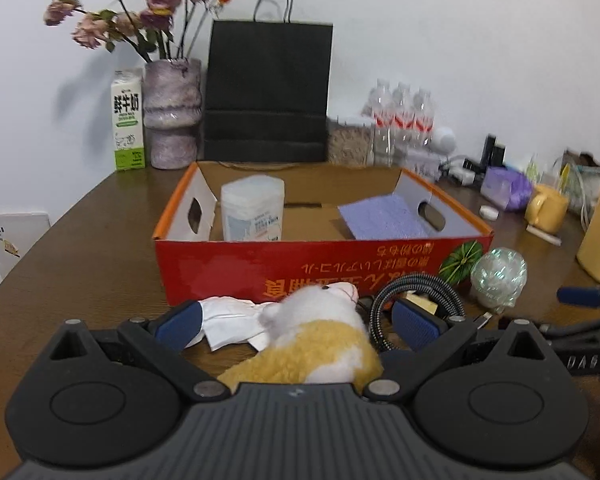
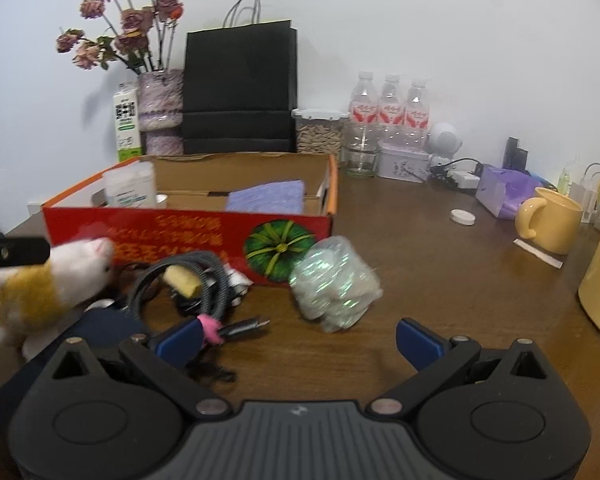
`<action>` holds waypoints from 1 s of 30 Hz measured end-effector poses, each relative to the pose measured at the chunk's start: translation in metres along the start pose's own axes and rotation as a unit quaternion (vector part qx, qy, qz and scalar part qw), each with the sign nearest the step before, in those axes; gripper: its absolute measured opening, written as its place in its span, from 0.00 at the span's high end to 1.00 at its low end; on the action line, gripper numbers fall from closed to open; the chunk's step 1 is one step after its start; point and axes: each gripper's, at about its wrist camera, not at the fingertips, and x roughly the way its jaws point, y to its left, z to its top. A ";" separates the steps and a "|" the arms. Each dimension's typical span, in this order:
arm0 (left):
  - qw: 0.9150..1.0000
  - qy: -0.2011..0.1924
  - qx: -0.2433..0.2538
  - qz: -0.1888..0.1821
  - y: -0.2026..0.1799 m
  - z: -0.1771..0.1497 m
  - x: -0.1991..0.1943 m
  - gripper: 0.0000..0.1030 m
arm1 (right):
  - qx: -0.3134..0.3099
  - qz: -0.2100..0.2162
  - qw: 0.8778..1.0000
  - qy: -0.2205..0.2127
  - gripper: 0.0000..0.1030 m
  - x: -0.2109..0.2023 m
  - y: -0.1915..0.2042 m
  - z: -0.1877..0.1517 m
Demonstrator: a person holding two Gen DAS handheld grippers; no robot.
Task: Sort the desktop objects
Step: 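Withdraw both tools and reach toward the plush sheep and iridescent bag, then grasp the plush sheep with the left tool while the right tool grasps the iridescent bag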
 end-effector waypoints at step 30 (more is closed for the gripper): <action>0.996 0.053 -0.061 -0.022 0.004 -0.001 0.028 0.49 | -0.016 0.041 0.999 -0.006 0.60 0.028 -0.016 0.020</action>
